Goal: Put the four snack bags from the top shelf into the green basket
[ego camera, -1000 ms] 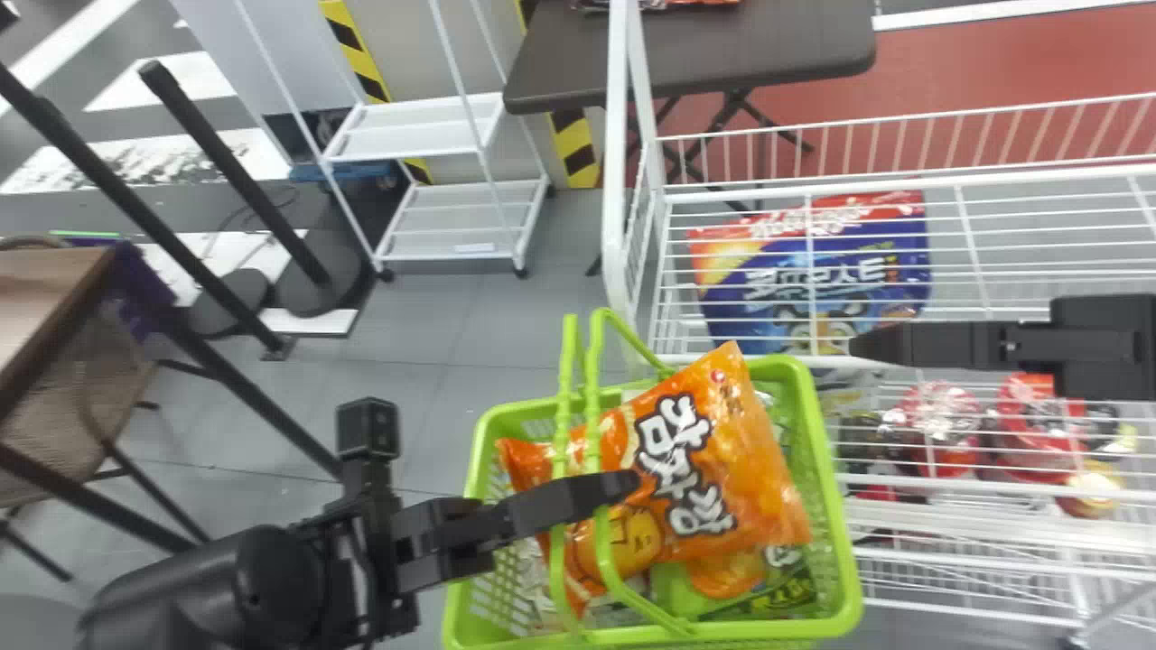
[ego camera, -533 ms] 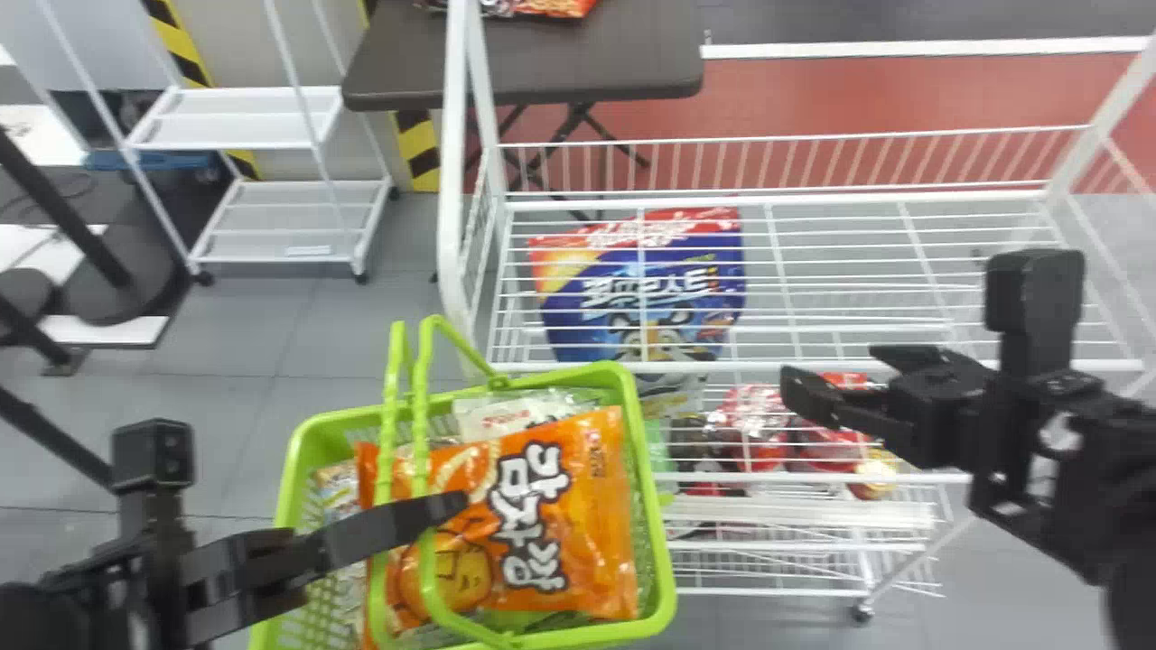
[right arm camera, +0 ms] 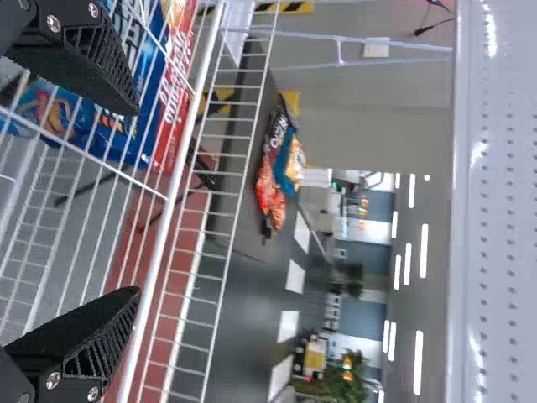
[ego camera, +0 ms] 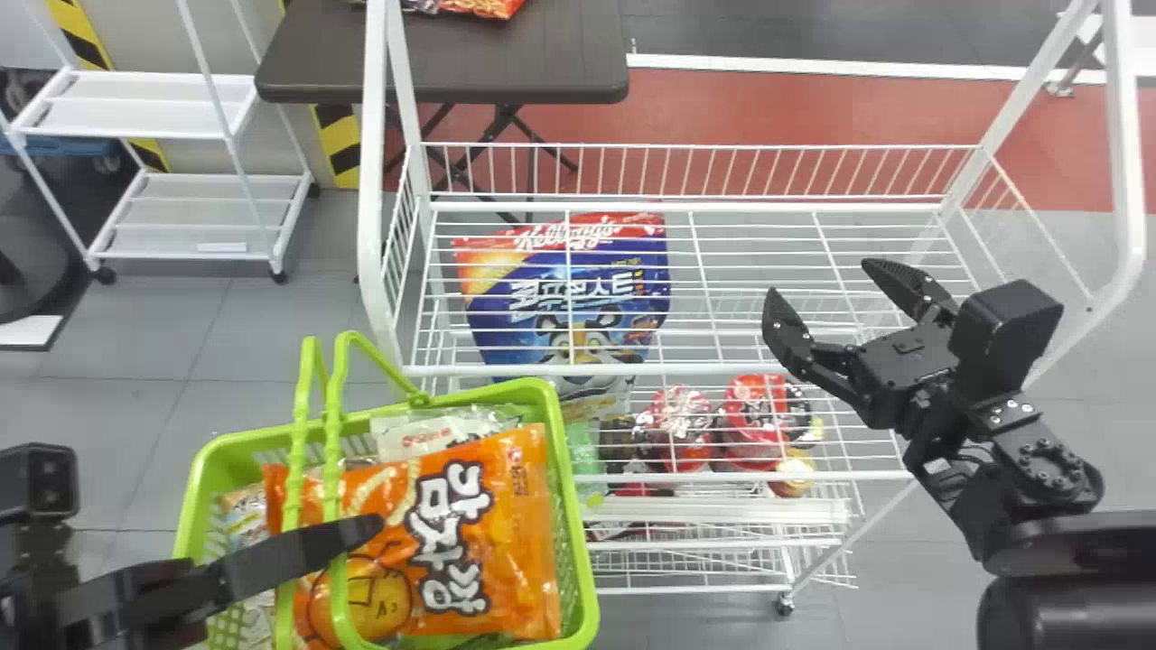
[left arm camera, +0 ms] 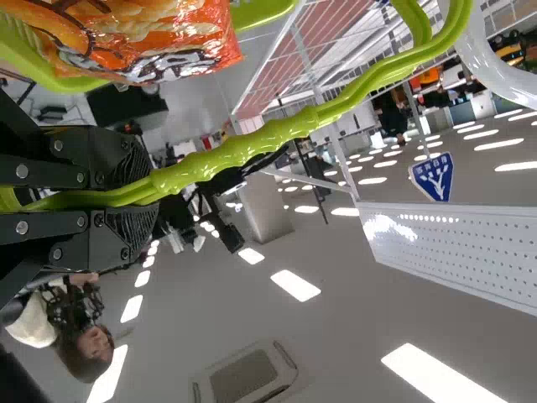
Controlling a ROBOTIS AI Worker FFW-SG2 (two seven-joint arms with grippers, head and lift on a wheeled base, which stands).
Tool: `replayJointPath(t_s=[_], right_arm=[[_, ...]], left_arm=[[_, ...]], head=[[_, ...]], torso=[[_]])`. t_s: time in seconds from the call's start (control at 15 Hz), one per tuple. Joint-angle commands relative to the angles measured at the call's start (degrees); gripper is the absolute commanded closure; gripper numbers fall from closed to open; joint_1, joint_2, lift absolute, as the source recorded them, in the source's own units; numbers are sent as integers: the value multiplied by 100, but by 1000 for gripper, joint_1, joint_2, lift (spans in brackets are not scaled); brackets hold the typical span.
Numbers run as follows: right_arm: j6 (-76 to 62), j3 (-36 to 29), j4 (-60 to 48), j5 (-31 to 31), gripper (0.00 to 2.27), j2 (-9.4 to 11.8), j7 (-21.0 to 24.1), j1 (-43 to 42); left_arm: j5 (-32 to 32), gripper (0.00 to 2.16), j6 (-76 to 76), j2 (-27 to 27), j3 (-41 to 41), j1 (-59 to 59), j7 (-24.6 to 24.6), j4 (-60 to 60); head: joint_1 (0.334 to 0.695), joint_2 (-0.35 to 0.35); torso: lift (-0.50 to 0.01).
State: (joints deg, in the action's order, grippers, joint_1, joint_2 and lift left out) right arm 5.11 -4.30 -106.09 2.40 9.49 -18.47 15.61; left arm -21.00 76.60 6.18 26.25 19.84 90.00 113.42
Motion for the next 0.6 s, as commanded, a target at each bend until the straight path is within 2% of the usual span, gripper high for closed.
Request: replayJointPath(t_s=[0.0, 0.53], right_arm=[[-216, -132, 124, 41, 49, 0, -34, 56], [-427, -168, 106, 147, 53, -9, -61, 170]], left_arm=[[9, 2148, 0, -12, 3, -6, 57, 4], [9, 2148, 0, -20, 3, -42, 57, -4]], head=[[695, -76], [695, -102]], torso=[[0], [0]])
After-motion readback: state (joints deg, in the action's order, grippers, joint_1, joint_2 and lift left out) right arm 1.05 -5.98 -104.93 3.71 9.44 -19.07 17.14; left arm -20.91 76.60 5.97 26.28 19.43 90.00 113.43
